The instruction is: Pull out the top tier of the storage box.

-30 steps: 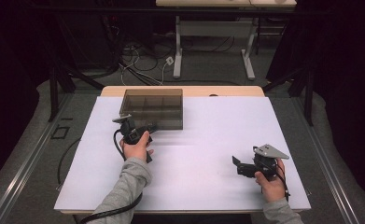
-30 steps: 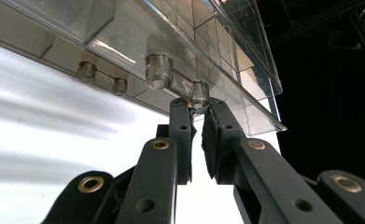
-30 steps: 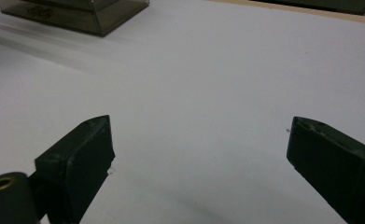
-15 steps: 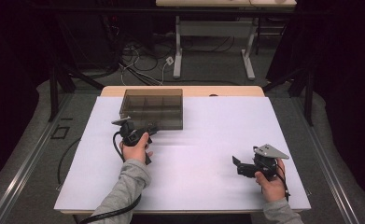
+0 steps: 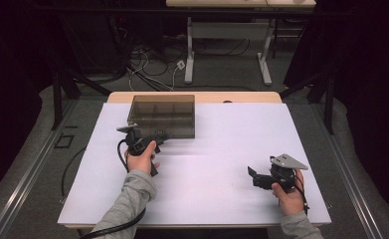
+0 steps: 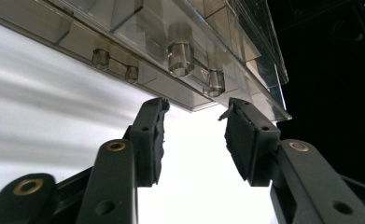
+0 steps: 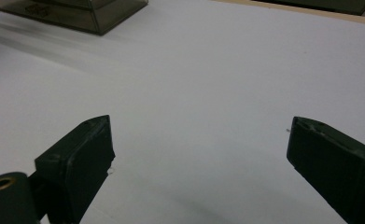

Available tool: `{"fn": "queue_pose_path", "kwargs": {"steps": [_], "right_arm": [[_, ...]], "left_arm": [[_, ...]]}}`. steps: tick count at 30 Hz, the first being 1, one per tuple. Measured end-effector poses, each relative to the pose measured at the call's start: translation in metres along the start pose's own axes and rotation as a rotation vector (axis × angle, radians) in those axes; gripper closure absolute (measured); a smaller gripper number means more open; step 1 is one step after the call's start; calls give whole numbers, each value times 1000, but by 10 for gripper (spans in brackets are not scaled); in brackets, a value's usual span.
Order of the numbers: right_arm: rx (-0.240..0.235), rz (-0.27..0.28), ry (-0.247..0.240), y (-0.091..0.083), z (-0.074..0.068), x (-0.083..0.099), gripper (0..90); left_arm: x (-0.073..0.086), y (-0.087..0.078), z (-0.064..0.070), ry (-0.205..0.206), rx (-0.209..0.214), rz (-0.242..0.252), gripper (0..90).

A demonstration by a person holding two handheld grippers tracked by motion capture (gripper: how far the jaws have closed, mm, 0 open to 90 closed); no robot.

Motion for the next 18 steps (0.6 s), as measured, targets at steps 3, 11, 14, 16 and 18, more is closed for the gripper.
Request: {"fn": "queue_pose_path", "kwargs": {"steps": [3, 11, 14, 16, 18], "right_arm": [[1, 0, -4, 0, 0, 0, 66], [7, -4, 1, 0, -1, 1, 66], [7, -4, 1, 1, -1, 1, 66], [7, -4, 1, 0, -1, 1, 66], [7, -4, 1, 0, -1, 1, 66]], "left_arm": [[-1, -3, 0, 13, -13, -14, 529], [-5, -9, -3, 59, -53, -22, 482], [-7, -12, -5, 77, -65, -21, 468], [-8, -14, -6, 85, -69, -21, 459], [-11, -15, -6, 98, -72, -9, 451]]}}
Point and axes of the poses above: each handheld gripper's, and its own axes: y roughly forward along the jaws, x roughly out of its underside, z roughly to its right, the point moved 8 cm from there along y, roughly forward along the jaws, and after that the axes turned 5 degrees about y, right-handed, at the moved point
